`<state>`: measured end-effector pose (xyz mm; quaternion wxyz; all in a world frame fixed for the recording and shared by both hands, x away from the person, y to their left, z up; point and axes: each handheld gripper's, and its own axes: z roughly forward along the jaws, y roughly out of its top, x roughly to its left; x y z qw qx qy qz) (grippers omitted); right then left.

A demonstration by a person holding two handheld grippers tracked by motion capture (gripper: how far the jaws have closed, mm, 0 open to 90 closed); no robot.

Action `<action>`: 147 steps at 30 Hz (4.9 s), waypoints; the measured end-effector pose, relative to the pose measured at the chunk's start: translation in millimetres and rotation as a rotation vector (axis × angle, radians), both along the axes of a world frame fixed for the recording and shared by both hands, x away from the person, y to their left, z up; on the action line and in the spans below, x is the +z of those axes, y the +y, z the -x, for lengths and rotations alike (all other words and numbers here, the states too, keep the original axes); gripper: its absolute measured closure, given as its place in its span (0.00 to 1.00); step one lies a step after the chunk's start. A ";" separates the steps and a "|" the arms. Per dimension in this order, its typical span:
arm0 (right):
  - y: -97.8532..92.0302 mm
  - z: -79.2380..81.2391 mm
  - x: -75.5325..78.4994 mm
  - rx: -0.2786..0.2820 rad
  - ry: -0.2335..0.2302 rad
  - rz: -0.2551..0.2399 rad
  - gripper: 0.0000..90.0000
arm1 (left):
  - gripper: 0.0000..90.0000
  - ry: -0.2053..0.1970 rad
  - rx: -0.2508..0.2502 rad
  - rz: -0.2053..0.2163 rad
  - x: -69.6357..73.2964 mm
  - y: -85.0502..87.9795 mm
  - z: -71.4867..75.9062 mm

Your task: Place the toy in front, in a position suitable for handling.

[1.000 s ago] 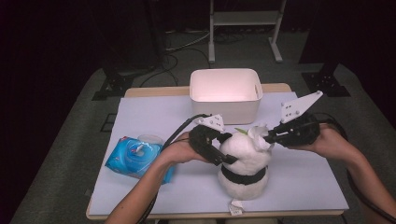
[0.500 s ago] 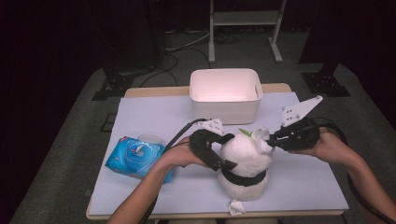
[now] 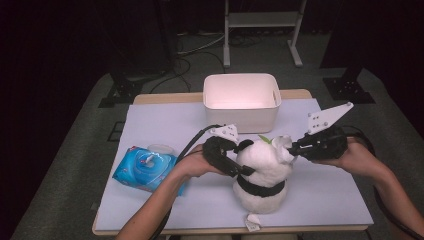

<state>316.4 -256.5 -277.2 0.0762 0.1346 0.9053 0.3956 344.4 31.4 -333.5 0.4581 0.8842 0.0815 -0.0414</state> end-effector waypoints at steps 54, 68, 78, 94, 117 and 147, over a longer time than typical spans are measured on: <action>9.8 -2.8 7.2 0.027 -0.007 0.006 0.91 | 0.33 -0.043 -0.029 -0.011 3.9 6.3 3.1; 3.8 -2.3 -3.2 0.008 0.019 0.027 0.92 | 0.19 -0.010 -0.011 0.009 -1.6 7.1 1.3; 1.7 -1.6 -6.8 0.003 0.018 0.043 0.91 | 0.15 0.003 -0.008 0.017 -6.9 7.1 0.2; 21.1 1.4 35.1 0.047 -0.075 0.039 0.92 | 0.37 -0.097 -0.035 -0.031 20.4 -7.9 8.4; 13.6 -1.7 8.6 0.019 -0.012 0.076 0.92 | 0.18 0.001 -0.001 0.029 -4.7 -8.5 4.6; -2.3 2.0 4.6 0.006 -0.008 0.048 0.92 | 0.38 -0.043 -0.021 -0.038 12.0 -6.4 4.8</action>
